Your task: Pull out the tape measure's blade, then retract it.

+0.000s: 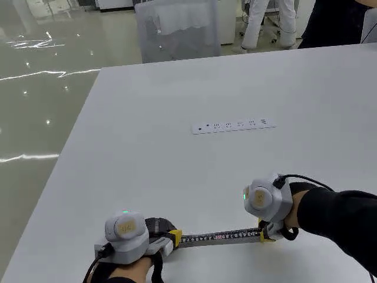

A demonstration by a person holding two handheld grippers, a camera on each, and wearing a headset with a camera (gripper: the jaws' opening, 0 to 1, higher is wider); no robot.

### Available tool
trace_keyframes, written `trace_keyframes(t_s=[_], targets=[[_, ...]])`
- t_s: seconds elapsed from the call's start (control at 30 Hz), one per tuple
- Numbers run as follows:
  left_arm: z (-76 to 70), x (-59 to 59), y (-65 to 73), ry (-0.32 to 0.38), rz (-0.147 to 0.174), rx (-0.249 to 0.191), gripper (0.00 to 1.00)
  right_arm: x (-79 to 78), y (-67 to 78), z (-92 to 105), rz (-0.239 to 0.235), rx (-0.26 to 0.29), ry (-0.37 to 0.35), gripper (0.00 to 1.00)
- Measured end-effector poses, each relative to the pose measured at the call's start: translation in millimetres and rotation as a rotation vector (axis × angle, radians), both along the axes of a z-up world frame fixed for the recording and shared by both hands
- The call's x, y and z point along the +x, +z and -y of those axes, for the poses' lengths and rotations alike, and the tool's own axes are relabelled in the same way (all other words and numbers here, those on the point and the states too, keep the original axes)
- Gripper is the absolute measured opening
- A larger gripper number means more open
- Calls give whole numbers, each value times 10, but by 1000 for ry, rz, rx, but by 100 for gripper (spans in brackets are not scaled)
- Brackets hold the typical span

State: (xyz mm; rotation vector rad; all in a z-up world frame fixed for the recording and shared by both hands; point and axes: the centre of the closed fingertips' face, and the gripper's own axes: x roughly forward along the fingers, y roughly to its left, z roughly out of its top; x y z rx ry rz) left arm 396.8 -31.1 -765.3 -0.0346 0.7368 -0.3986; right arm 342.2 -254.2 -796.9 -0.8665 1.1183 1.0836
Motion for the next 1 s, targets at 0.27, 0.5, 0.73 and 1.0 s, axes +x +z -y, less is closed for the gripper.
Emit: trace_keyframes(t_s=[0.27, 0.5, 0.73, 1.0], targets=[[2, 2, -2, -2, -2, 0, 59, 7, 3, -32, 2, 2, -4, 8], [3, 2, -2, -1, -1, 0, 59, 7, 4, -49, 0, 2, -5, 8], [7, -7, 0, -1, -4, 0, 59, 7, 4, -70, -1, 3, -8, 8], [0, 1, -2, -1, -4, 0, 59, 9, 4, -95, -1, 6, -10, 9]])
